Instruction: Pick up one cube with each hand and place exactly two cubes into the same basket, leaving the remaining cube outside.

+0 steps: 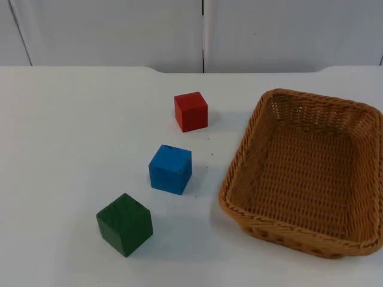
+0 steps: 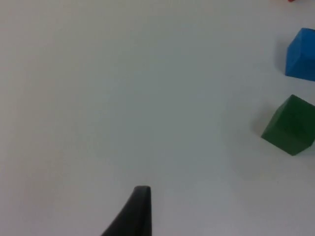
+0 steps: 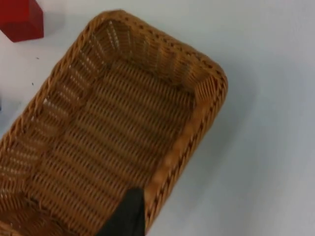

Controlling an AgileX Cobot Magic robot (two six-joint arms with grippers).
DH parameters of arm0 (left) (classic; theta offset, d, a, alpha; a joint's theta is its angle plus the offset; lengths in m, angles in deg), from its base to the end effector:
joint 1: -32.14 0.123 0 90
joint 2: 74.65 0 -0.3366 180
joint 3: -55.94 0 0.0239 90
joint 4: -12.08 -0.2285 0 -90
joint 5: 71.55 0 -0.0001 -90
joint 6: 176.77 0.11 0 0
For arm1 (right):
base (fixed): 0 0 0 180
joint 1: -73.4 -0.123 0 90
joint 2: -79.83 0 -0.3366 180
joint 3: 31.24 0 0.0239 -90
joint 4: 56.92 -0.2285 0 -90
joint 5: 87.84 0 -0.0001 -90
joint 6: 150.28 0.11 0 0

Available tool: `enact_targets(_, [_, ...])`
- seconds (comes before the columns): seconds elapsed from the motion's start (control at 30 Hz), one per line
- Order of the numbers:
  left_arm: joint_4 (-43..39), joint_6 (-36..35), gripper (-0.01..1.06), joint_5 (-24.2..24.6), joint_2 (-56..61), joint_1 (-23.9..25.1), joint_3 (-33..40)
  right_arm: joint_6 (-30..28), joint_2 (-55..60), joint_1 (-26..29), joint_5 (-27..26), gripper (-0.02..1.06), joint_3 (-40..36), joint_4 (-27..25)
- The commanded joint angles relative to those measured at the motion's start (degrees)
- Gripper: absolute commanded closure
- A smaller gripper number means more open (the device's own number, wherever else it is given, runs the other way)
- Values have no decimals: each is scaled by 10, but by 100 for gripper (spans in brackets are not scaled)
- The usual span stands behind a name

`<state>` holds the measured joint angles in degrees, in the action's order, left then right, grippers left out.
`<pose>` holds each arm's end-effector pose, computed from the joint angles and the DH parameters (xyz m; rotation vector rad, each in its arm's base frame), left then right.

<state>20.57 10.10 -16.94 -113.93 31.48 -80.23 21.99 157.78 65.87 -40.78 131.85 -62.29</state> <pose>0.0371 -0.0137 0.3068 0.1104 2.3923 -0.1343 0.2243 0.0373 0.3703 -0.2793 2.4593 0.1107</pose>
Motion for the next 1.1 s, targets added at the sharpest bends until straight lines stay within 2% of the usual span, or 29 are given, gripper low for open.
enact_targets(0.0, [25,24,0,-17,-21,2,-8,-9,28,3,-11,-1,23,-14])
enact_targets(0.17, [58,60,0,-27,-65,2,-8,-9,82,-19,-10,-1,64,-12])
enact_targets(0.33, [103,113,0,-45,-112,2,-8,-9,167,-74,-10,-1,141,-6])
enact_targets(0.53, [140,159,0,-60,-142,2,-8,-9,225,-114,-9,-1,201,-6])
enact_targets(0.67, [175,195,0,-75,-172,2,-8,-9,288,-143,4,-1,271,-5])
enact_targets(0.93, [212,244,0,-118,-217,2,-8,-13,383,-162,14,-1,387,-7])
enact_targets(1.07, [213,261,0,-124,-229,2,-8,-18,416,-171,16,-1,428,-8])
